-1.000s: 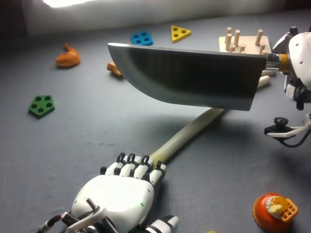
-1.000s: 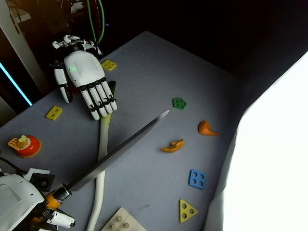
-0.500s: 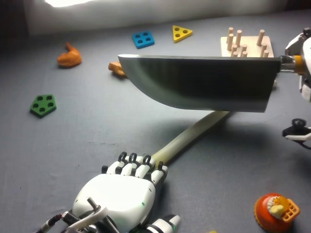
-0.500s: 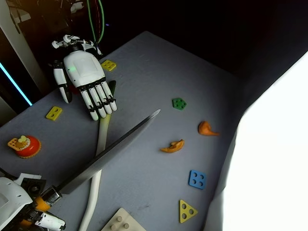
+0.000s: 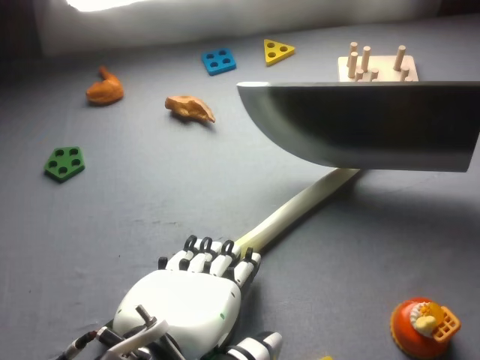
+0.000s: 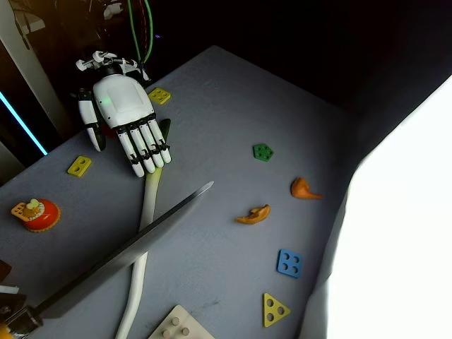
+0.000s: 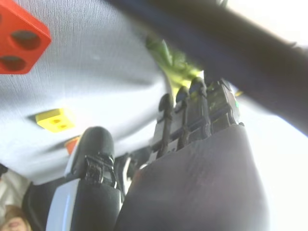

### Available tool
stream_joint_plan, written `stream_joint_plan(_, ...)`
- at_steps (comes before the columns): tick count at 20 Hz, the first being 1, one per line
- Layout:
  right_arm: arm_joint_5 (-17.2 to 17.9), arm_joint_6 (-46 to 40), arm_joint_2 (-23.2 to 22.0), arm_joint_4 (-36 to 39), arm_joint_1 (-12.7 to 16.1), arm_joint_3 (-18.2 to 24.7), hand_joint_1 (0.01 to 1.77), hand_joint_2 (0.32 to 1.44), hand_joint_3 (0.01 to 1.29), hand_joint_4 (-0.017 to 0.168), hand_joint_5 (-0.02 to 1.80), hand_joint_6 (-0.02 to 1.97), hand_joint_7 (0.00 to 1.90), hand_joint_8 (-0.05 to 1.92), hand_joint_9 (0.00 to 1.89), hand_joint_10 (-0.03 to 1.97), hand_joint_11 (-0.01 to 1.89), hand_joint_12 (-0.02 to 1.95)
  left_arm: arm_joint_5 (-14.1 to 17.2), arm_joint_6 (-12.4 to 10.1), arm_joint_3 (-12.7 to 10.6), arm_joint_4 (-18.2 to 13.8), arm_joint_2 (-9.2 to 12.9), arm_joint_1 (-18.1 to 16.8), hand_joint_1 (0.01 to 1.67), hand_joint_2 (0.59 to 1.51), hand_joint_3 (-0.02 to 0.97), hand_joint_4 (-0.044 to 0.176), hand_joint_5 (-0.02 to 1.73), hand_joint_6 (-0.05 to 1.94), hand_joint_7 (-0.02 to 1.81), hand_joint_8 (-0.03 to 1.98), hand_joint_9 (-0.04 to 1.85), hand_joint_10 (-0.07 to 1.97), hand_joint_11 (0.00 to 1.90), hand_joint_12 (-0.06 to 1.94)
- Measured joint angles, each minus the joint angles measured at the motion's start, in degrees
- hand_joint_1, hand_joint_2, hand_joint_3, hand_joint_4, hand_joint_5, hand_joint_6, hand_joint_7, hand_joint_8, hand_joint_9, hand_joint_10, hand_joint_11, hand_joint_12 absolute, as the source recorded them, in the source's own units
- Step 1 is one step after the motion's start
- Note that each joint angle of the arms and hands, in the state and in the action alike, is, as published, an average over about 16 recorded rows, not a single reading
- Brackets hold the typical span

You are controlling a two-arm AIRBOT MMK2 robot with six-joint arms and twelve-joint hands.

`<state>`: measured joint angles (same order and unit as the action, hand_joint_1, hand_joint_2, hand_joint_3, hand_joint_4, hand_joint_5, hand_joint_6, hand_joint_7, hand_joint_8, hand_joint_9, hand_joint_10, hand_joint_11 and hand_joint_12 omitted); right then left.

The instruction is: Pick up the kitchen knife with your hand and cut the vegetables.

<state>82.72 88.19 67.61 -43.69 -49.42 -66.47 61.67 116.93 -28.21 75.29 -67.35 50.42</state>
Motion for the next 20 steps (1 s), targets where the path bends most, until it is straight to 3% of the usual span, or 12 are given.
stream_joint_plan(4,-1.29,-0.15,-1.22,-1.15,0.44,0.17,1.57,0.63,0.94,0.165,1.31,1.91,1.51,1.75,1.55,1.78,1.58,1.78,-0.04,0.00,0.02,0.18,0.01,-0.06,0.19,1.409,0.017,0.003,0.09,0.02,0.04,-0.02,0.04,-0.01,0.02,0.07)
stream_joint_plan(11,-4.92,-1.37,-1.07,-1.62,3.67,-1.95,1.57,0.63,0.95,0.165,1.29,1.91,1.52,1.75,1.56,1.78,1.58,1.78,-0.11,0.00,0.04,0.30,0.06,-0.08,0.21,1.405,0.017,0.003,0.09,0.02,0.03,-0.02,0.04,-0.01,0.02,0.08)
stream_joint_plan(20,-8.98,-10.42,0.95,8.57,6.95,-11.70,1.57,0.63,0.95,0.165,1.29,1.91,1.52,1.75,1.56,1.78,1.58,1.78,-0.31,0.03,0.06,0.40,0.17,-0.23,0.22,1.402,0.016,0.002,0.09,0.02,0.04,-0.02,0.04,-0.01,0.02,0.06)
